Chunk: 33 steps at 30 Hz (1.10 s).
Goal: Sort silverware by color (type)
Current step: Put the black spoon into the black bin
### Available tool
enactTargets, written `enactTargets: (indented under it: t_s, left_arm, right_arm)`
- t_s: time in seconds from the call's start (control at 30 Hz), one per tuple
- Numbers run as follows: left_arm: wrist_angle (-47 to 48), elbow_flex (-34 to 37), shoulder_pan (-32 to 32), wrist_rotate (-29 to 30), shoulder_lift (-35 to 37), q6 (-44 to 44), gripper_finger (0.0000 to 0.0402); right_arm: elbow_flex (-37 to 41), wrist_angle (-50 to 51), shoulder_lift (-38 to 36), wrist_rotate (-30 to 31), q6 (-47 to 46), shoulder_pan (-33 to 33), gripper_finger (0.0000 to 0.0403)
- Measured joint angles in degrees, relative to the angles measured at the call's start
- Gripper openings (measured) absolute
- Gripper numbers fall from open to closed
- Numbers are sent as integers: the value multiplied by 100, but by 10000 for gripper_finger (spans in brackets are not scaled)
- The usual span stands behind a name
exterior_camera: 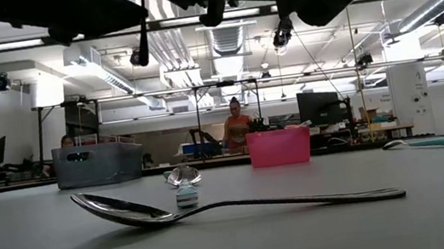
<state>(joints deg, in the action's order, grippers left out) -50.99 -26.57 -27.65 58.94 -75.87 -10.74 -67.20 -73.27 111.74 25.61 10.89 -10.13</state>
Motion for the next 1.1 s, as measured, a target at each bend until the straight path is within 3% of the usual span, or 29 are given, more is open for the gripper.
enactTargets:
  t_s: [0.07,0.23,0.4,0.67,0.9,1.1]
  left_arm:
    - [-34,-171,31,380,-232,-198,148]
    - [-50,-654,93,566,-698,-649,147]
    - [-43,-1033,94,1570,-996,-1072,118]
    - [-33,-1198,117,1562,-1097,-1039,9]
    - [-1,-1194,14,1515,-954,-952,3]
    - [-5,-1198,-73,1512,-793,-918,2]
  right_arm:
    - [0,-46,0,4,-118,0,8]
    - [0,-130,0,272,-384,0,8]
    - [2,-109,0,568,-546,-2,8]
    - [0,-36,0,602,-585,0,8]
    - [0,27,-11,575,-758,2,13]
    - [3,60,-17,554,-974,0,49]
